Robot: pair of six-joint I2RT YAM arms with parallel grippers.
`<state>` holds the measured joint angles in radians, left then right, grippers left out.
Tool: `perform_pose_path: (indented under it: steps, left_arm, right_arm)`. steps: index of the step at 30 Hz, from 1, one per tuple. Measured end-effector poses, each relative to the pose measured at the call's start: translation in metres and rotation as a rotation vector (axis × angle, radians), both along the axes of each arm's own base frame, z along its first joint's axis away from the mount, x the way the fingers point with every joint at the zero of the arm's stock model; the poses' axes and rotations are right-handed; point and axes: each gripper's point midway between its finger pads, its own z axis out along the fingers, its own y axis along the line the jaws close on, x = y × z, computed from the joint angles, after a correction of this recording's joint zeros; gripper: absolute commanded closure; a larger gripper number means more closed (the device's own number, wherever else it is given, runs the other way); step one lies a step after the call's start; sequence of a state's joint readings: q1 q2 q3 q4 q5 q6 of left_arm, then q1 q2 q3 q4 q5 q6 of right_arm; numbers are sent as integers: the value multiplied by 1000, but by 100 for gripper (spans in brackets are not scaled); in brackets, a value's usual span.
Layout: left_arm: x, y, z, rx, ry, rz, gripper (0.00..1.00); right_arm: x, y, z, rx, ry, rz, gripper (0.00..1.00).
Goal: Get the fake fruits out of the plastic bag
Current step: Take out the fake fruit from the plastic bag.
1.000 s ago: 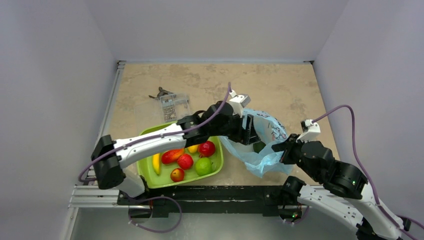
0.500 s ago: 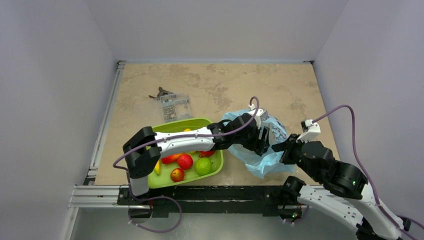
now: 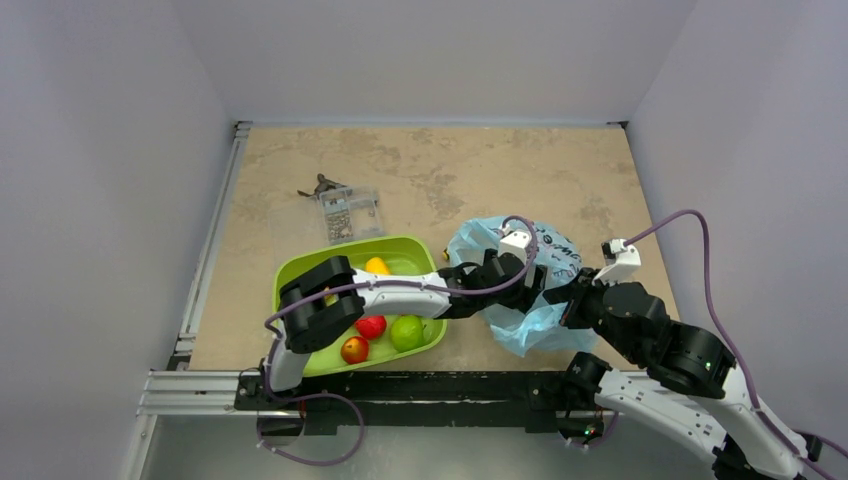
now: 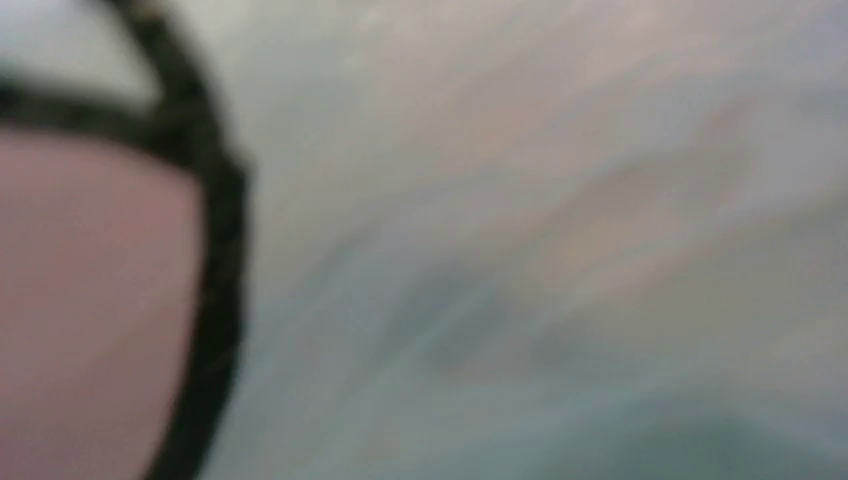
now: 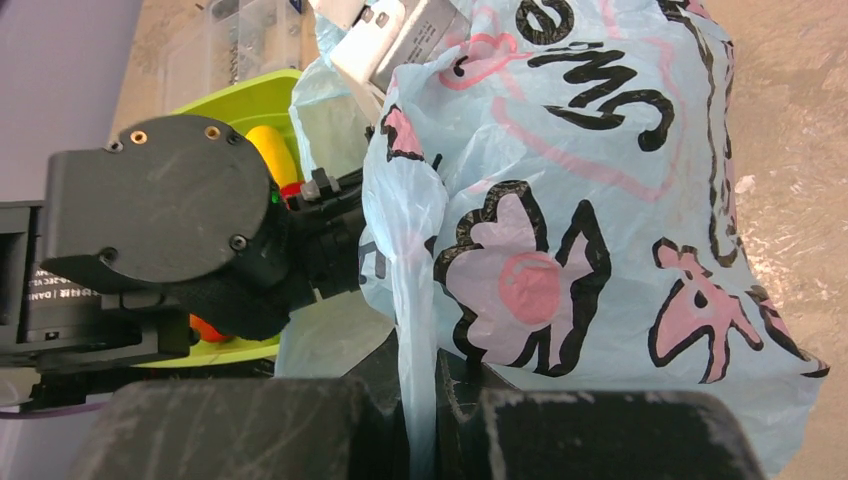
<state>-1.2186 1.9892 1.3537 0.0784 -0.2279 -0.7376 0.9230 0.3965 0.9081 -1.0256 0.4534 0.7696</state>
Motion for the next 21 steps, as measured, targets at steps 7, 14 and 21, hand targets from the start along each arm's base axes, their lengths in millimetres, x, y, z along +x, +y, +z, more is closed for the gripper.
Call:
perform_pose_path:
  steps: [7,14,21]
  left_arm:
    - [0,4,-17,71,-27,48,8]
    - [2,3,-44,144,-8,64,16]
    - [0,7,-50,162,10,69,49]
  right_arm:
    - [0,0,0,0,0,1,100]
    - [0,0,0,0,0,2,100]
    - [0,0,0,0,0,2,100]
